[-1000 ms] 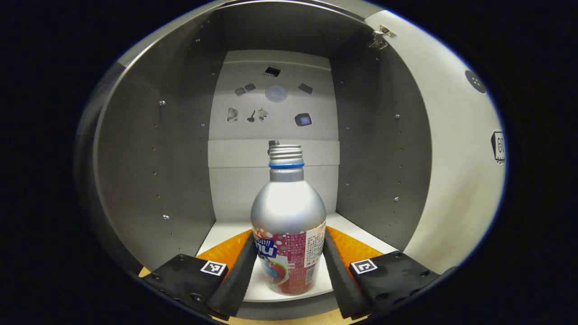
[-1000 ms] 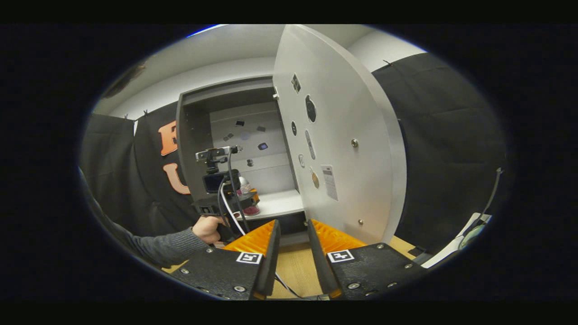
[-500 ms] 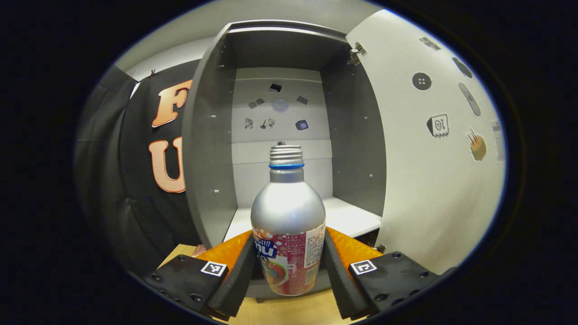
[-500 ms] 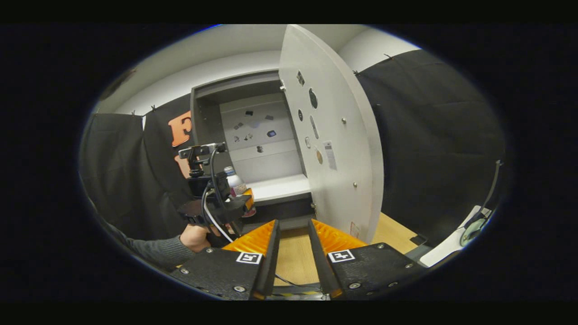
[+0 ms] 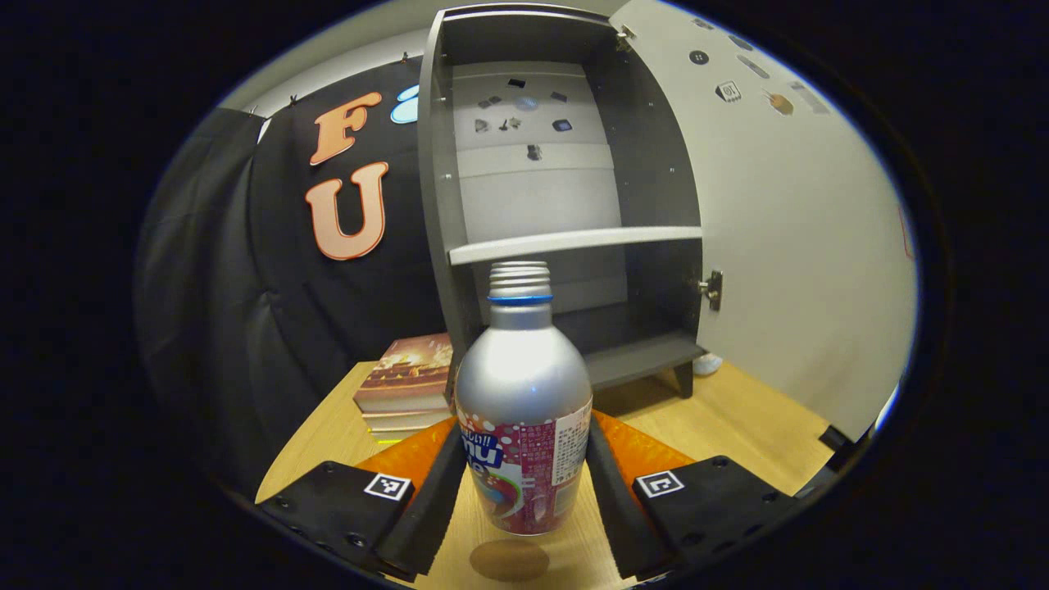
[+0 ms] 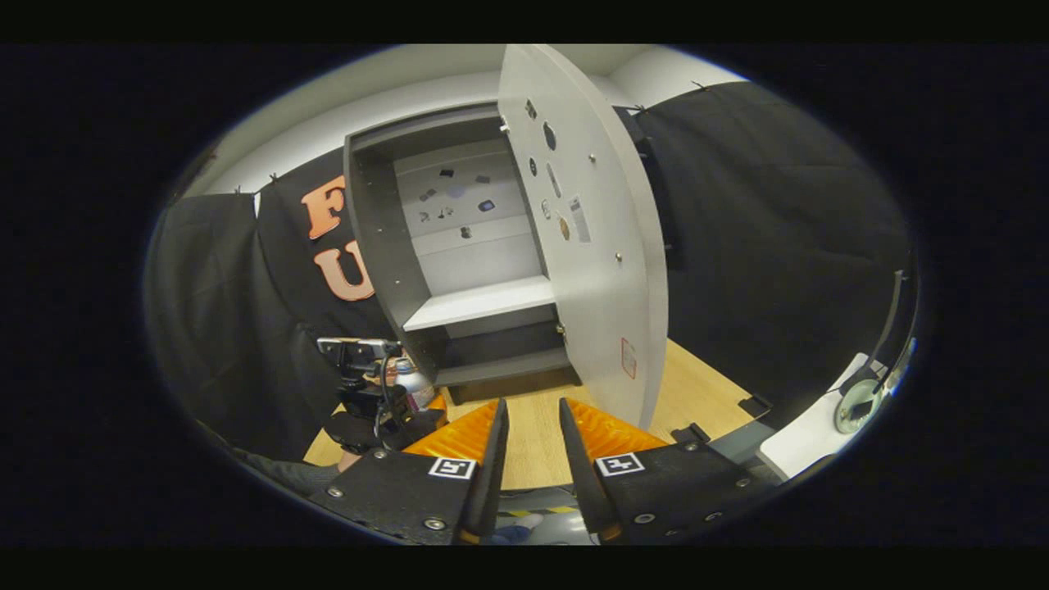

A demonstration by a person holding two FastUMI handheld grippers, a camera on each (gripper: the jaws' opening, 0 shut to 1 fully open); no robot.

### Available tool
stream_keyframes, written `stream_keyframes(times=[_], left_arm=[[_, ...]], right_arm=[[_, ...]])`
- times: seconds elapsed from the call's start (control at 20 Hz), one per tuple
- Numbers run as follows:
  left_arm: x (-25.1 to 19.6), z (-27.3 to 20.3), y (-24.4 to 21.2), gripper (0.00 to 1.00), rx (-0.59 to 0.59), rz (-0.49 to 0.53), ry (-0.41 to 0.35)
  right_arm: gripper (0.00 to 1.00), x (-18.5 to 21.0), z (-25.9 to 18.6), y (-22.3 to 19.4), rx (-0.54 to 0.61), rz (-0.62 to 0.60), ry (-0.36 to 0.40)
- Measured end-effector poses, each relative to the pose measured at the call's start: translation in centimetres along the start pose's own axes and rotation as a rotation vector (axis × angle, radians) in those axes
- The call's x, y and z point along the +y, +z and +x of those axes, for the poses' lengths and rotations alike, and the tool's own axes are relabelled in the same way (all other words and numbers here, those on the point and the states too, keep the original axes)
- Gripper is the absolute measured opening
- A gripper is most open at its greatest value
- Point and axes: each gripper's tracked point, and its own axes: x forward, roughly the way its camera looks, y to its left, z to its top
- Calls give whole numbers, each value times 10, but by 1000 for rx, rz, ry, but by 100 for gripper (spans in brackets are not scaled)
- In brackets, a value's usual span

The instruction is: Open the cabinet door with the right hand, grasp the bottle in the cabinet with the left hand and place it on the coaster, then close the cabinet door with the right hand.

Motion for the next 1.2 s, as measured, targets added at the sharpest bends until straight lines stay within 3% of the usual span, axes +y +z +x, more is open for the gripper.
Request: stream_keyframes(times=[0.2,0.45,1.2], left_arm=[[7,2,-65,84,79,-43,23],[17,7,-108,85,123,-71,47],[21,-23,-129,87,138,-107,64]], right_arm=[[39,-4,-7,-16,87,7,-15],[39,-2,-17,-31,176,-10,9],[39,8,-19,-38,204,25,43]])
